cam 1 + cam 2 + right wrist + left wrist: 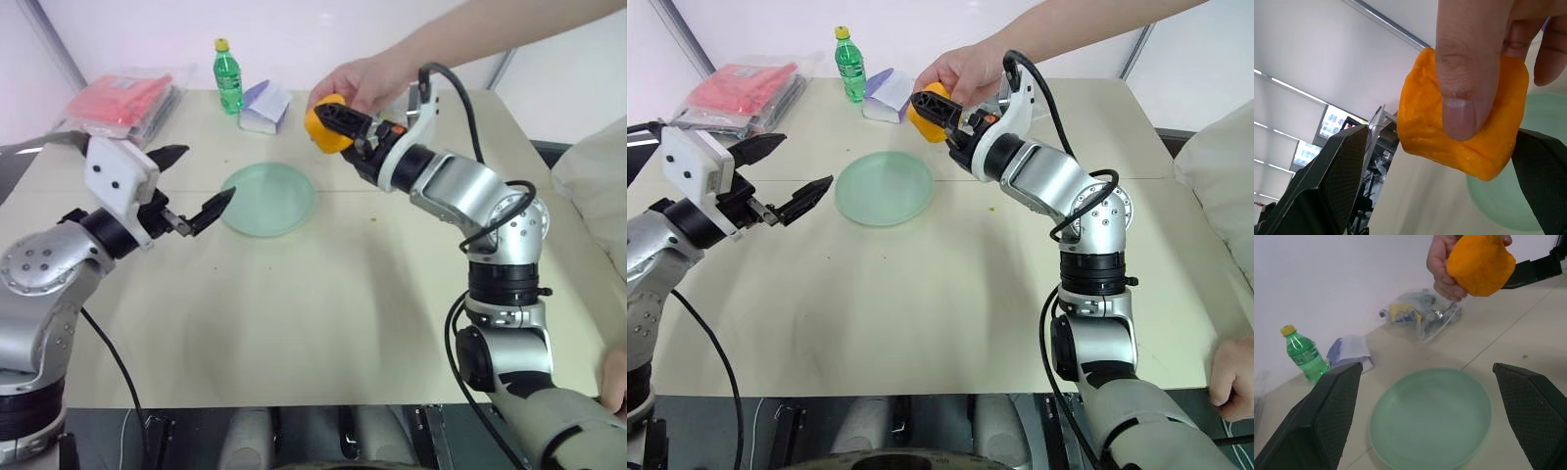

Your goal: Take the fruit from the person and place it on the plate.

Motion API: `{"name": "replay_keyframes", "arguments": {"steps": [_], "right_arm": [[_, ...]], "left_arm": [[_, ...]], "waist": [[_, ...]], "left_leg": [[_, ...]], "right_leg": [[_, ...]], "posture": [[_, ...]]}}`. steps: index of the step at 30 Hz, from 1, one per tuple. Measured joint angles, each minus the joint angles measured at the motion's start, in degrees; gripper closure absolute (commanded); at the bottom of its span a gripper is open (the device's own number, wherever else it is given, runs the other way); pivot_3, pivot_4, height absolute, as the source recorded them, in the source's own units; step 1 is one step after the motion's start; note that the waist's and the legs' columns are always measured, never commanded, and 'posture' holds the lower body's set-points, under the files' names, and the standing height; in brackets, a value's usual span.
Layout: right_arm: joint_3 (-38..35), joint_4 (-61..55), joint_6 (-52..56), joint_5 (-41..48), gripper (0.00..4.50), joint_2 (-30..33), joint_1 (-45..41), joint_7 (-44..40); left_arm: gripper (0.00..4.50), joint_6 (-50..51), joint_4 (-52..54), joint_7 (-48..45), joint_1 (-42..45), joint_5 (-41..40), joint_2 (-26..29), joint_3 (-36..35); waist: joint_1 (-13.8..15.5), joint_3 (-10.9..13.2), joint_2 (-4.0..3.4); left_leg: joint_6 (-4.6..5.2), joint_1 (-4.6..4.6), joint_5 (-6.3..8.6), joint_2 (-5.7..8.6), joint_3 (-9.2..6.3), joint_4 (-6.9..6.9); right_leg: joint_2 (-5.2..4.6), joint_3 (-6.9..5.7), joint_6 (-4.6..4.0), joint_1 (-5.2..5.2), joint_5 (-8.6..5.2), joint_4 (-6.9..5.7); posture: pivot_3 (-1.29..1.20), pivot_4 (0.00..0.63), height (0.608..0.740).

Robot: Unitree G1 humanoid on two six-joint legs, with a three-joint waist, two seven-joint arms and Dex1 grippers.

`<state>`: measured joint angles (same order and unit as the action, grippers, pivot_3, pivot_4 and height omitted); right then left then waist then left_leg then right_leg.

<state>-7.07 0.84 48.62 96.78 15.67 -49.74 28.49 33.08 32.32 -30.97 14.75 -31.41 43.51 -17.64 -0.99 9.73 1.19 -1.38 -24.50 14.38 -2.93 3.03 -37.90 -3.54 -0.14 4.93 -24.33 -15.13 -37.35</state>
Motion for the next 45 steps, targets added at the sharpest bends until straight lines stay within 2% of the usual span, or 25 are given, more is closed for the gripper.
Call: {"name": "replay_keyframes", "arguments": {"steps": [4,5,7,10,11,20,25,28,30,33,39,41,45], "right_arm": [[-0.06,0.05,0.09,-1.09,0.03,-0.71,-0.46,0.47],[-0.12,0.05,0.09,-1.19,0.26,-0.89,-0.6,0.66],[-0.12,0.23,0.09,-1.59,0.89,-1.2,-1.16,1.16],[-0.2,0.59,0.1,-2.11,2.34,-1.57,-1.57,1.4],[-0.21,0.66,0.1,-2.17,2.62,-1.66,-1.73,1.4],[-0.41,0.79,1.11,-2.39,2.64,-2.08,-2.19,1.09],[1.58,0.63,4.78,-7.19,2.64,-0.35,-2.15,-2.84],[6.43,0.02,6.69,-15.53,2.64,2.03,-1.89,-8.84],[11.81,-0.22,5.81,-24.67,2.64,3.6,-1.87,-15.84],[17.1,1.38,2.94,-35.3,2.64,3.1,-1.8,-24.19],[21.97,13.82,-7.16,-51.7,2.64,-5.83,-3.95,-35.52],[24.31,21.7,-14.15,-59.44,2.64,-9.25,-6.16,-39.6],[25.38,32.4,-23.23,-68.76,2.64,-13.66,-8.15,-44.71]], "left_arm": [[0.0,0.16,0.05,0.14,-0.46,-0.04,0.0,0.0],[0.0,0.18,0.05,0.16,-0.49,-0.04,0.0,0.0],[0.0,0.18,0.15,0.25,-0.49,-0.04,0.0,0.0],[0.0,0.18,0.46,0.53,-0.49,-0.05,0.0,0.0],[0.0,0.2,0.46,0.59,-0.49,-0.05,0.0,0.0],[0.0,0.22,0.45,0.64,-0.49,-0.31,0.01,0.0],[0.0,0.41,0.57,0.85,-1.86,-0.55,0.01,-0.57],[0.0,1.57,1.72,1.02,-4.91,-1.39,0.01,-2.65],[0.0,2.7,3.1,1.13,-8.1,-2.68,0.01,-5.29],[0.0,3.98,4.08,1.3,-10.78,-3.94,-0.04,-7.76],[0.0,5.34,5.65,1.91,-16.97,-5.55,-1.98,-10.25],[0.0,5.33,5.96,2.47,-19.12,-5.46,-2.73,-10.46],[0.0,5.21,6.14,3.04,-20.29,-5.18,-3.06,-10.74]], "waist": [[0.0,0.0,0.0],[-0.01,0.0,0.0],[-0.01,0.0,0.0],[-0.02,0.0,0.0],[-0.01,0.0,-0.01],[-0.03,0.01,-0.01],[-0.03,0.01,-0.01],[-0.12,0.01,-0.01],[-0.29,0.01,-0.02],[-0.13,0.01,-0.02],[-0.26,0.01,-0.02],[-0.27,0.01,-0.02],[0.07,0.01,-0.01]], "left_leg": [[0.0,0.0,0.0,0.0,0.0,0.01],[0.0,0.0,0.0,0.0,0.0,0.01],[0.0,0.0,0.0,0.0,0.0,0.01],[0.0,0.0,0.0,0.0,0.0,0.02],[0.0,0.0,0.0,0.0,0.0,0.02],[0.0,0.0,0.0,0.0,0.0,0.05],[0.0,-0.01,0.0,0.0,0.0,0.07],[0.0,-0.01,0.0,0.0,0.01,0.17],[0.0,0.0,0.0,0.0,0.04,0.23],[0.0,0.0,0.0,0.0,0.03,0.3],[0.0,0.01,0.0,0.0,0.09,0.33],[0.0,0.01,0.0,0.01,0.1,0.37],[-0.02,0.0,-0.01,0.04,0.1,0.39]], "right_leg": [[0.0,0.0,0.0,0.0,0.0,0.02],[0.0,0.0,0.0,0.0,0.0,0.02],[0.0,0.0,0.0,-0.01,0.0,0.02],[0.0,0.0,0.0,-0.01,0.0,0.03],[0.0,0.0,0.0,-0.01,0.0,0.03],[0.0,0.0,0.0,-0.02,0.0,0.04],[-0.01,0.0,-0.01,-0.02,0.0,0.08],[-0.01,0.01,-0.01,-0.09,-0.01,0.12],[0.0,0.04,-0.02,-0.13,-0.01,0.13],[0.01,0.03,-0.02,-0.17,-0.01,0.13],[0.0,0.04,-0.02,-0.19,0.0,0.13],[0.0,0.03,-0.02,-0.2,0.0,0.13],[-0.08,0.01,-0.02,-0.18,-0.01,0.15]], "posture": [[0.0,0.15,0.731],[0.0,0.15,0.731],[0.0,0.15,0.731],[0.0,0.15,0.731],[0.0,0.15,0.731],[0.0,0.15,0.731],[0.0,0.15,0.731],[0.0,0.15,0.731],[0.0,0.15,0.731],[0.0,0.15,0.731],[0.0,0.15,0.731],[0.0,0.15,0.731],[0.0,0.15,0.731]]}}
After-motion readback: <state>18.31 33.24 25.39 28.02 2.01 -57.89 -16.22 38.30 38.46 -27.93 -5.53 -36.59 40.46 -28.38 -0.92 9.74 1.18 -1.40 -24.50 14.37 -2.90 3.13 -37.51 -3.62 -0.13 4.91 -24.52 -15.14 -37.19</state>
